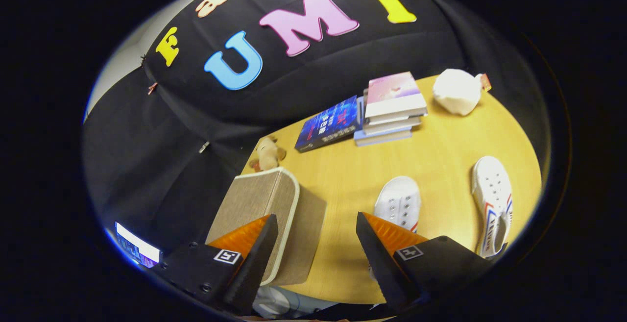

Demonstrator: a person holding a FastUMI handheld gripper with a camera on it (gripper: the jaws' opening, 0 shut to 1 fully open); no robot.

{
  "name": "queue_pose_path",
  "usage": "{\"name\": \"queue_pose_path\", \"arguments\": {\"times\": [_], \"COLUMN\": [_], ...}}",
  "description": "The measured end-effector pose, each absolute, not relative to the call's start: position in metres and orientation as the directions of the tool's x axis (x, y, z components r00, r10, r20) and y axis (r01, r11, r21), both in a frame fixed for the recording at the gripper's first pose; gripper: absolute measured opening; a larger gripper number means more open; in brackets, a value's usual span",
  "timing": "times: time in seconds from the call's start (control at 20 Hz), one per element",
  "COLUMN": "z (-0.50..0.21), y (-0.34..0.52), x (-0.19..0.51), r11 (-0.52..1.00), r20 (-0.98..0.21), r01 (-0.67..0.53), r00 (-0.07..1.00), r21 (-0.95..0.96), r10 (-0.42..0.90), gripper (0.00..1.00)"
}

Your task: Open the storage box then place both shoes into the box .Put the left shoe in first, then the right shoe, with the right side of both shoes facing outward in a uniform manner.

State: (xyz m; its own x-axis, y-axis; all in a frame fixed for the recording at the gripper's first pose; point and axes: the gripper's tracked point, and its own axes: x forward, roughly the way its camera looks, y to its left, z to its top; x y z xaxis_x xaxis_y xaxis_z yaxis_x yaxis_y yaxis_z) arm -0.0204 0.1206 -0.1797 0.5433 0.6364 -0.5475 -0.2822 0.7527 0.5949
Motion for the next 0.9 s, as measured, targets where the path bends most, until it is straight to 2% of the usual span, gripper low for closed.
{"name": "queue_pose_path", "arguments": {"times": [0.2, 0.65, 0.9], "z": [-0.197, -0.222, -0.219], "y": [0.16, 0.209, 0.227], "x": [-0.057, -0.095, -0.104], "r11": [0.601, 0.393, 0.291], "r20": [-0.503, -0.378, -0.291], "r01": [-0.257, -0.225, -0.056], "r00": [0.357, 0.11, 0.009], "r21": [0.757, 0.892, 0.955], "r10": [0.787, 0.919, 0.957], "gripper": [0.98, 0.98, 0.97]}}
